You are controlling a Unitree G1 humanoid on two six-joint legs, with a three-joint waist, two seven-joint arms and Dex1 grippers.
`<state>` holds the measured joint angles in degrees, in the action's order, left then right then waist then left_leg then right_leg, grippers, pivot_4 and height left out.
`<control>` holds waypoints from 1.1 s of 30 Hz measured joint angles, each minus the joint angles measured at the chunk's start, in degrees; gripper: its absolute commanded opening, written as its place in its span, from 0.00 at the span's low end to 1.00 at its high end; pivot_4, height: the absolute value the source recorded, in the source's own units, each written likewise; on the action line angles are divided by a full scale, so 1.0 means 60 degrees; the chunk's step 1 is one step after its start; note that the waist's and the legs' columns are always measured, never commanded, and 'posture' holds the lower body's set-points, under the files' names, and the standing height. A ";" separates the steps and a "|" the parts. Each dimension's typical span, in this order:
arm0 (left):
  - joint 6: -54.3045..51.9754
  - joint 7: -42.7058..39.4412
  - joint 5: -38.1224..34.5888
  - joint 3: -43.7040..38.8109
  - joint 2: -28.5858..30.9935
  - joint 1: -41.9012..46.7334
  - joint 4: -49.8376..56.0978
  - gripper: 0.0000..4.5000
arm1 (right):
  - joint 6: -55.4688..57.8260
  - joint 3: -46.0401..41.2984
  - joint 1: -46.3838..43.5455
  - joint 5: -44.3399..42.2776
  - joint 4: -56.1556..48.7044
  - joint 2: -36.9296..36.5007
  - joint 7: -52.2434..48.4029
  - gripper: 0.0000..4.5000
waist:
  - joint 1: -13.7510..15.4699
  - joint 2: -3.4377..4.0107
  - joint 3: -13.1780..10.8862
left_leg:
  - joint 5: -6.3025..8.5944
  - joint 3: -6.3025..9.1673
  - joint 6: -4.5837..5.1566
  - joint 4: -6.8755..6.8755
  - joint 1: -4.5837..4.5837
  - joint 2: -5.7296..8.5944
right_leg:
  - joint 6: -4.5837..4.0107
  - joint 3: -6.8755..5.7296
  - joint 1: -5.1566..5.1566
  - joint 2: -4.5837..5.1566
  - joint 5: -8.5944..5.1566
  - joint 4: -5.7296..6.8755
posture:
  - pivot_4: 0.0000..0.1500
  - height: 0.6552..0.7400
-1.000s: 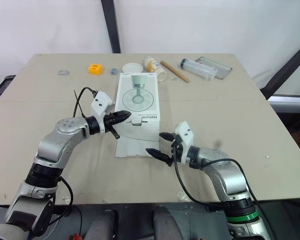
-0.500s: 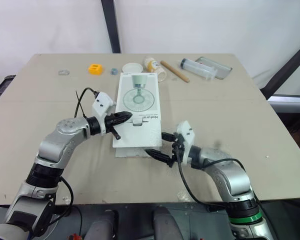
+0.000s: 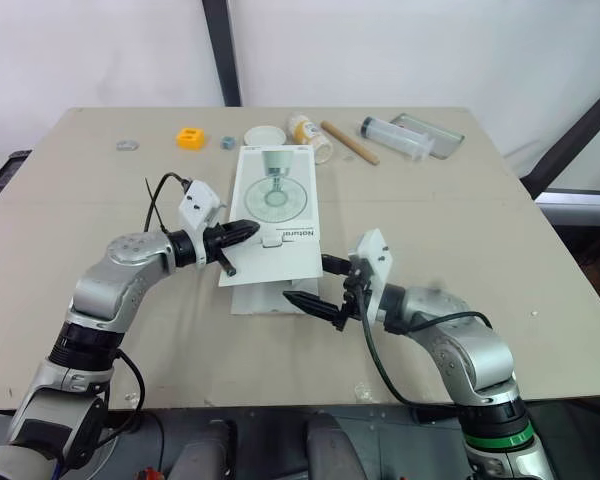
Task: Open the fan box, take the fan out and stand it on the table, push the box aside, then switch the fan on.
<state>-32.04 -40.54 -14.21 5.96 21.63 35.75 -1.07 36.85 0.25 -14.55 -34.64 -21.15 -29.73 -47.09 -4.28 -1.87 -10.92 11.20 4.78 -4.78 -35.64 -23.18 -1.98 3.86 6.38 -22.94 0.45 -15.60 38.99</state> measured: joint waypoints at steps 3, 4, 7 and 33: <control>0.0034 -0.0121 -0.0188 -0.0176 0.0030 0.0005 -0.0072 0.04 | 0.0022 -0.0014 0.0001 -0.0021 -0.0101 -0.0005 0.0018 1.00 | -0.0001 0.0001 -0.0001 | 0.0000 0.0000 0.0000 0.0001 -0.0007 0.0000 | 0.0000 0.0000 -0.0007 0.0000 0.0000 0.0000 | 1.00 1.00; 0.0050 -0.0217 -0.0314 -0.0304 0.0094 0.0005 -0.0154 0.04 | 0.0022 -0.0029 0.0001 -0.0037 -0.0125 -0.0007 0.0026 1.00 | -0.0001 0.0001 -0.0002 | 0.0000 0.0000 0.0000 0.0002 -0.0009 0.0000 | 0.0000 0.0000 -0.0010 0.0000 0.0000 0.0000 | 1.00 1.00; 0.0118 -0.0428 -0.0553 -0.0635 0.0338 0.0006 -0.0349 0.04 | 0.0021 -0.0037 -0.0003 -0.0091 -0.0199 -0.0009 0.0052 1.00 | -0.0001 0.0003 -0.0003 | 0.0000 0.0000 0.0000 0.0003 -0.0015 -0.0001 | 0.0000 0.0000 -0.0017 0.0000 0.0000 0.0000 | 1.00 1.00; 0.1176 0.0025 -0.1475 -0.1824 0.0200 0.0367 -0.0453 0.00 | -0.1969 0.0198 -0.2348 0.1764 0.2289 0.0776 0.1146 0.01 | 0.0000 0.0002 -0.0008 | 0.0000 0.0000 0.0000 0.0008 -0.0031 -0.0002 | -0.0010 -0.0001 -0.0033 0.0001 0.0006 -0.0004 | 1.00 1.00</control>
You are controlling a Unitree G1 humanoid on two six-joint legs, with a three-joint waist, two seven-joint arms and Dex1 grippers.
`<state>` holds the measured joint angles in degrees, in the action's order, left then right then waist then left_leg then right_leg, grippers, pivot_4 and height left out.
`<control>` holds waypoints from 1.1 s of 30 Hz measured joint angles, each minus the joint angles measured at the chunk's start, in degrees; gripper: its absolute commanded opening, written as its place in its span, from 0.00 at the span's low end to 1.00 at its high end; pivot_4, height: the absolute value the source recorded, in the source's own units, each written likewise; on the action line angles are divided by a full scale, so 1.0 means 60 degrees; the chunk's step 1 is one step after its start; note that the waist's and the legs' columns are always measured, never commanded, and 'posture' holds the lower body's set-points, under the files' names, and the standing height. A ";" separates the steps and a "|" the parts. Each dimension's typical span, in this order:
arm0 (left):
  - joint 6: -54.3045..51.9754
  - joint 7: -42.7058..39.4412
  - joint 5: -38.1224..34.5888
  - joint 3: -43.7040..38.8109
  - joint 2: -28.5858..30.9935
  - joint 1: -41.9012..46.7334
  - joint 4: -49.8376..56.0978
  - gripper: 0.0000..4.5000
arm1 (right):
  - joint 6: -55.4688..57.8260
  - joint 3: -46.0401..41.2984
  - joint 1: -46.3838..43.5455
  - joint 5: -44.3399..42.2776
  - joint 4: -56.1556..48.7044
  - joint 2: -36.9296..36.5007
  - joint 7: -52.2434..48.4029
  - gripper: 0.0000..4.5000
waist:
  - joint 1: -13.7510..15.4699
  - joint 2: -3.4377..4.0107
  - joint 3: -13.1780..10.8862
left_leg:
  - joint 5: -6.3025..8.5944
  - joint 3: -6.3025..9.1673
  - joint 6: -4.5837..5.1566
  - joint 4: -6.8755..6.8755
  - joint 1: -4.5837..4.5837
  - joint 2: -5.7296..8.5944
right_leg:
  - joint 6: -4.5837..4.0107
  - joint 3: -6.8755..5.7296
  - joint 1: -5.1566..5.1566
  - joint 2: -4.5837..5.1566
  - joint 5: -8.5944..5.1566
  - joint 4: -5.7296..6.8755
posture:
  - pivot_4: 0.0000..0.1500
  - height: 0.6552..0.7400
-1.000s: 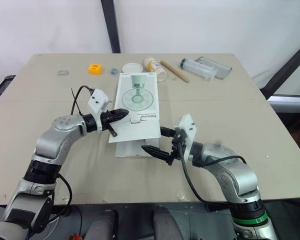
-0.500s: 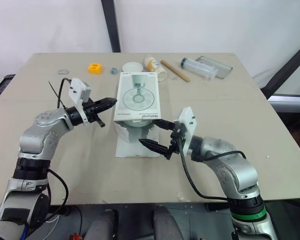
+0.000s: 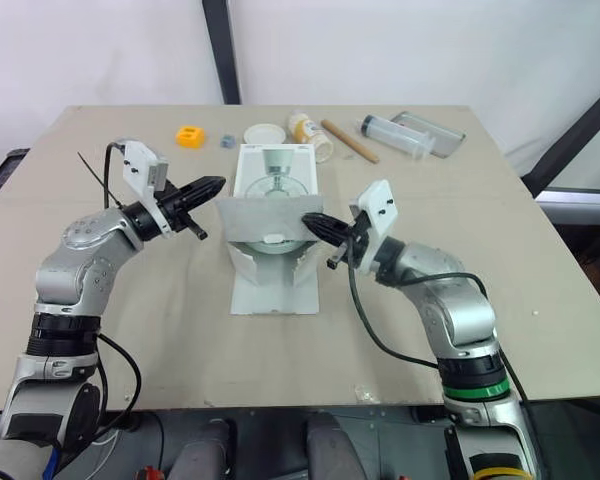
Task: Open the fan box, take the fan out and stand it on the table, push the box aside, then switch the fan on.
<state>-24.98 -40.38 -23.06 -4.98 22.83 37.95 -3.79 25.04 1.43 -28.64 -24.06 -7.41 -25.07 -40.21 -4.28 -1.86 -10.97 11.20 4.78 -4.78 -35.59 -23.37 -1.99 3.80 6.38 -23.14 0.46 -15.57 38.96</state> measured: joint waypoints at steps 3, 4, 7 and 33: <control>0.0016 0.0028 -0.0023 -0.0017 -0.0006 0.0003 0.0001 0.00 | -0.0172 0.0087 -0.0217 0.0295 0.0310 0.0133 0.0143 0.01 | 0.0000 0.0000 -0.0001 | 0.0000 -0.0001 0.0000 -0.0001 -0.0002 0.0001 | -0.0036 0.0000 -0.0001 0.0001 0.0022 0.0000 | 1.00 1.00; 0.0024 0.0049 -0.0046 -0.0018 -0.0022 0.0016 0.0000 0.00 | -0.0247 0.0098 -0.0329 0.0416 0.0465 0.0196 0.0236 0.01 | 0.0000 0.0000 0.0000 | 0.0000 0.0000 0.0000 -0.0001 -0.0002 0.0001 | -0.0036 0.0000 -0.0001 0.0001 0.0022 0.0000 | 1.00 1.00; 0.0025 0.0111 -0.0097 -0.0018 -0.0060 0.0088 0.0000 0.00 | -0.0276 0.0157 -0.0476 0.0634 0.0649 0.0241 0.0312 0.01 | 0.0000 0.0000 0.0000 | 0.0000 0.0000 0.0000 -0.0001 -0.0002 0.0001 | -0.0037 -0.0001 -0.0001 0.0001 0.0022 0.0000 | 1.00 1.00; -0.0029 0.0699 0.1392 0.1571 -0.0679 -0.0038 -0.0643 0.00 | 0.0207 0.0576 -0.0524 0.1773 0.0835 0.0557 0.0599 0.01 | -0.0003 0.0001 0.0000 | 0.0000 0.0000 0.0000 0.0000 0.0000 0.0002 | -0.0048 0.0000 -0.0001 0.0001 0.0029 0.0001 | 1.00 1.00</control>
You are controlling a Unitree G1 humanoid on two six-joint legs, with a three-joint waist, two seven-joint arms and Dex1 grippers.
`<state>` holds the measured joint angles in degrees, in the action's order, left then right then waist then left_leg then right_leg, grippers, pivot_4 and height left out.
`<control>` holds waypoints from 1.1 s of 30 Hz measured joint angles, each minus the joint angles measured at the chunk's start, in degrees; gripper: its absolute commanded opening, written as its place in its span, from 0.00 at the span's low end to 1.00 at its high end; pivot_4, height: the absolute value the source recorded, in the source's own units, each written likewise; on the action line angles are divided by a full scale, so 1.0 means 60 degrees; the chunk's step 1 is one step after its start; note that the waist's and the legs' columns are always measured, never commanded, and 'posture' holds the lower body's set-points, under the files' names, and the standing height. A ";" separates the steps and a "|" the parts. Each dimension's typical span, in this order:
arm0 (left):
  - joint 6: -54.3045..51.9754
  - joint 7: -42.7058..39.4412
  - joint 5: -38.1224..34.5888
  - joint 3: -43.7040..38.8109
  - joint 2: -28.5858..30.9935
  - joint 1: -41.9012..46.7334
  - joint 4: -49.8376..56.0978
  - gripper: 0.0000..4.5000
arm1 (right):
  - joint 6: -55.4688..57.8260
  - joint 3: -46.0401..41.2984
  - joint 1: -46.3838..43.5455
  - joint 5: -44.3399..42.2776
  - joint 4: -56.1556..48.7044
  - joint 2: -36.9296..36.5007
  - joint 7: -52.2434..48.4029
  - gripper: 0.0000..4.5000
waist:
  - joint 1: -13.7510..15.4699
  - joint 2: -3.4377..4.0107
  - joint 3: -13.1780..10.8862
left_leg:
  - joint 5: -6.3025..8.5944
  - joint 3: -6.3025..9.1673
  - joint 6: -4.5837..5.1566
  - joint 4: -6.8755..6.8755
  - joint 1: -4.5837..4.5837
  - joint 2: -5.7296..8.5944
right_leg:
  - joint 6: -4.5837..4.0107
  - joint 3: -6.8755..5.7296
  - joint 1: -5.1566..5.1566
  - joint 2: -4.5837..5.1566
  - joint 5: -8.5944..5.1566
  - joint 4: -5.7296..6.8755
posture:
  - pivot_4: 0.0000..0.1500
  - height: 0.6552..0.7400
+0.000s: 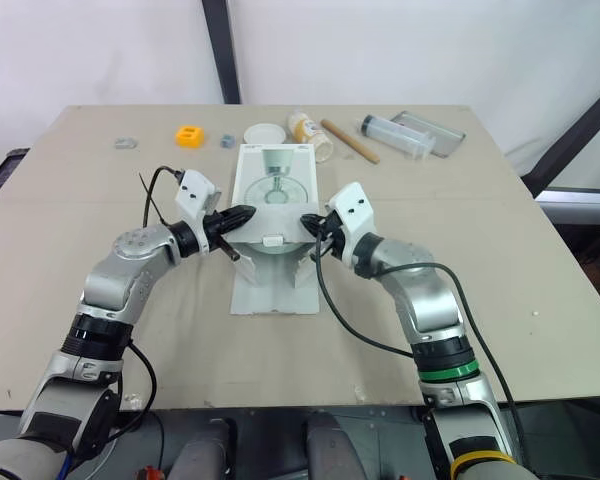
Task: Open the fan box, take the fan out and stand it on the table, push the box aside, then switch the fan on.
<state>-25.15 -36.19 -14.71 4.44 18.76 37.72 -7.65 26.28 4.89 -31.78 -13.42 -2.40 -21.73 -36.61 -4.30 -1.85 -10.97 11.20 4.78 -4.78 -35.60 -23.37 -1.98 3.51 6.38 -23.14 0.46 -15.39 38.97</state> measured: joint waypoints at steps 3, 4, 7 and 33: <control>-0.0028 0.0011 0.0117 0.0020 -0.0007 0.0000 0.0035 0.00 | 0.0388 0.0055 0.0057 -0.0253 -0.0565 -0.0028 -0.0346 0.01 | 0.0000 0.0000 0.0000 | 0.0000 0.0001 0.0000 -0.0001 0.0001 0.0000 | 0.0002 0.0000 0.0001 -0.0001 -0.0001 0.0000 | 1.00 1.00; -0.0041 0.0016 0.0126 0.0021 -0.0014 0.0000 0.0042 0.00 | 0.0483 0.0134 0.0070 -0.0295 -0.0703 -0.0061 -0.0398 0.01 | -0.0001 0.0000 0.0000 | 0.0000 0.0001 0.0000 -0.0001 0.0001 0.0000 | 0.0003 0.0000 0.0001 -0.0001 -0.0002 0.0000 | 1.00 1.00; -0.0072 0.0086 0.0132 0.0024 -0.0057 -0.0001 0.0066 0.00 | 0.0807 0.0359 0.0313 -0.0368 -0.1090 -0.0081 -0.0542 0.01 | 0.0002 -0.0001 0.0001 | 0.0000 0.0001 0.0000 -0.0001 0.0001 0.0000 | 0.0004 -0.0001 0.0002 0.0000 -0.0002 0.0000 | 1.00 1.00; -0.0268 0.0114 0.0227 0.0047 -0.0099 -0.0001 0.0185 0.00 | 0.2025 0.0143 0.1802 0.0064 -0.1859 -0.1894 0.0048 0.01 | 0.0008 -0.0004 0.0002 | 0.0000 -0.0001 0.0000 -0.0003 0.0005 0.0001 | 0.0053 0.0001 0.0005 0.0000 -0.0031 0.0000 | 1.00 1.00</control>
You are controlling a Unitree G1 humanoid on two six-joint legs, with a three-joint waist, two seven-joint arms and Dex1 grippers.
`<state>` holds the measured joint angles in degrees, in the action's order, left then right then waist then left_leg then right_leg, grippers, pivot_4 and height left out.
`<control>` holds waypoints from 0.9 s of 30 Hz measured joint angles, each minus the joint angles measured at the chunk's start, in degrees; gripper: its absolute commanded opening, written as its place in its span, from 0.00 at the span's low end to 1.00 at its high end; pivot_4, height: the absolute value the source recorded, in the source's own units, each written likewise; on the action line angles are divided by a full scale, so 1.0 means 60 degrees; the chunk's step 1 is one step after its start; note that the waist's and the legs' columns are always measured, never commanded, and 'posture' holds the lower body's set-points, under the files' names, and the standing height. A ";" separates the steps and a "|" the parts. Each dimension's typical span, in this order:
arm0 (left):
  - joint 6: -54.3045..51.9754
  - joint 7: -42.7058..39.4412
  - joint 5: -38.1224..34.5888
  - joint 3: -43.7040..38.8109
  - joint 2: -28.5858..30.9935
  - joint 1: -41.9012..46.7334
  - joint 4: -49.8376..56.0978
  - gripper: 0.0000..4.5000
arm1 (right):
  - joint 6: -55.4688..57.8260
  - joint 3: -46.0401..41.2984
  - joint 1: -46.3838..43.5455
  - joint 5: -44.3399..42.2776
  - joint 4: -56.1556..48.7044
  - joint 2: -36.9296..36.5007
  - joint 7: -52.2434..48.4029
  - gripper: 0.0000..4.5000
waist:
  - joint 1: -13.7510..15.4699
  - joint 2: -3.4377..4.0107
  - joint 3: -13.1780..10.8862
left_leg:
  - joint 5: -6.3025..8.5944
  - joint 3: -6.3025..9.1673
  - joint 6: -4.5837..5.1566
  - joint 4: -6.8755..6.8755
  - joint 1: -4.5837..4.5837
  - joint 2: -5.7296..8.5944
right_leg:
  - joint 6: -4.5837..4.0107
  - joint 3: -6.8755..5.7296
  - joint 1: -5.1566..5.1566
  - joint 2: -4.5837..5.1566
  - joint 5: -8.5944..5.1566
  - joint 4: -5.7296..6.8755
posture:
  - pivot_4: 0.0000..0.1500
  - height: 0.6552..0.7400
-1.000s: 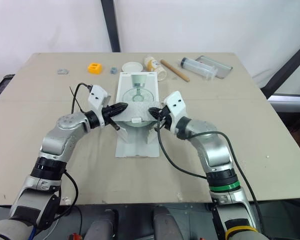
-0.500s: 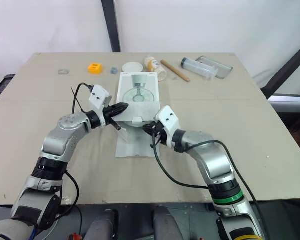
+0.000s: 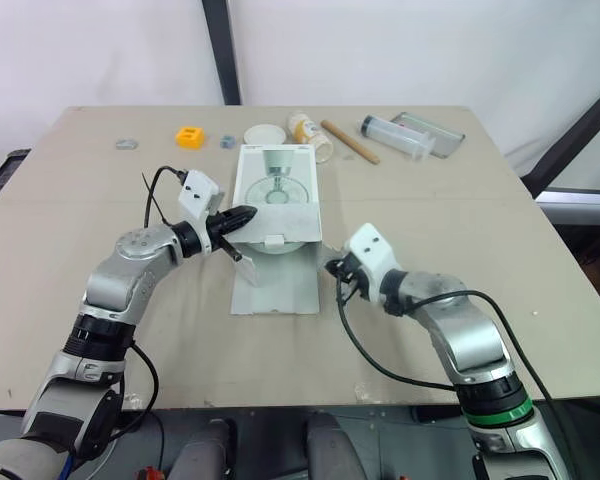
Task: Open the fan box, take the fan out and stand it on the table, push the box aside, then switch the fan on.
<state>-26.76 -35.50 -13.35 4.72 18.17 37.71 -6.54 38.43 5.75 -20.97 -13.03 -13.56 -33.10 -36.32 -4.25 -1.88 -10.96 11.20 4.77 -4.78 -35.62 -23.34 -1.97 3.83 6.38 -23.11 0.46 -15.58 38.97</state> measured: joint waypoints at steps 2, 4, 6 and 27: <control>-0.0003 0.0003 0.0001 0.0001 0.0000 -0.0001 0.0018 0.00 | -0.0267 -0.0041 -0.0032 0.0156 0.0331 0.0133 0.0244 0.01 | 0.0000 0.0001 0.0000 | 0.0000 0.0001 0.0000 0.0001 0.0000 0.0000 | 0.0000 0.0000 0.0000 0.0000 0.0000 0.0000 | 1.00 1.00; -0.0008 0.0006 0.0003 0.0002 -0.0001 -0.0001 0.0026 0.00 | -0.0549 -0.0110 -0.0103 0.0235 0.0612 0.0354 0.0429 0.01 | -0.0003 0.0001 0.0000 | 0.0000 0.0000 0.0000 0.0002 0.0000 0.0000 | -0.0001 0.0001 0.0000 0.0000 0.0000 0.0000 | 1.00 1.00; -0.0024 0.0012 0.0007 0.0002 0.0000 -0.0004 0.0037 0.00 | -0.0870 -0.0163 -0.0289 0.0306 0.0925 0.0605 0.0582 0.01 | -0.0004 0.0001 0.0000 | 0.0000 0.0000 0.0000 0.0001 0.0000 0.0000 | -0.0003 0.0001 0.0000 0.0000 0.0002 0.0000 | 1.00 1.00; -0.0213 0.0046 0.0087 0.0020 -0.0063 -0.0129 0.0335 0.00 | -0.1927 0.0023 -0.0627 0.0546 0.1569 0.1466 0.0468 0.01 | -0.0016 0.0001 0.0000 | 0.0000 0.0000 0.0000 0.0002 0.0002 -0.0002 | -0.0024 0.0001 0.0000 -0.0002 0.0015 0.0000 | 1.00 1.00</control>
<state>-28.04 -35.23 -12.83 4.84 17.79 36.94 -4.53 26.87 5.88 -24.73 -9.75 -4.14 -24.30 -33.51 -4.34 -1.87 -10.96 11.20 4.77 -4.78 -35.60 -23.33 -1.98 3.68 6.39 -23.11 0.45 -15.49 38.97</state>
